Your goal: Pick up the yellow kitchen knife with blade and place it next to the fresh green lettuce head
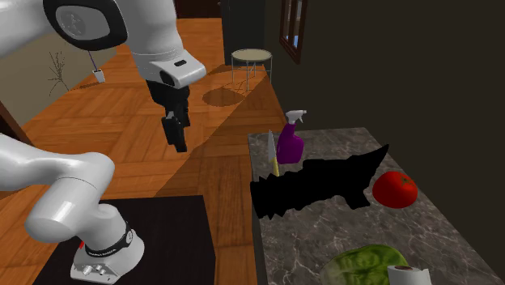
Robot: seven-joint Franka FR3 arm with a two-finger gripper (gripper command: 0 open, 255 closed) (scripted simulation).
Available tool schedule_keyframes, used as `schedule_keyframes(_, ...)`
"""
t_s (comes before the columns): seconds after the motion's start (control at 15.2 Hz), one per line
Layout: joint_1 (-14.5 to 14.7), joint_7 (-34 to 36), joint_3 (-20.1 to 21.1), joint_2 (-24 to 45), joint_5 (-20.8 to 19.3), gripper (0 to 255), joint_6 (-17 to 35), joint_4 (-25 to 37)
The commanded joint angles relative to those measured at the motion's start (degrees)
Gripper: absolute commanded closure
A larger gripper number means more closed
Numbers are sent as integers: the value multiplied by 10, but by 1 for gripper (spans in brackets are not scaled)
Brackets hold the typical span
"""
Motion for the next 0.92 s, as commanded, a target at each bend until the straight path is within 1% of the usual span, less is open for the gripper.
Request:
schedule_keyframes(0.0, 0, 0, 0, 0, 0, 0, 0, 0)
schedule_keyframes(0.4, 40, -117, -21, 113, -3, 0, 91, 13)
schedule_keyframes(0.86, 84, -248, -30, 256, 7, 0, 170, 65)
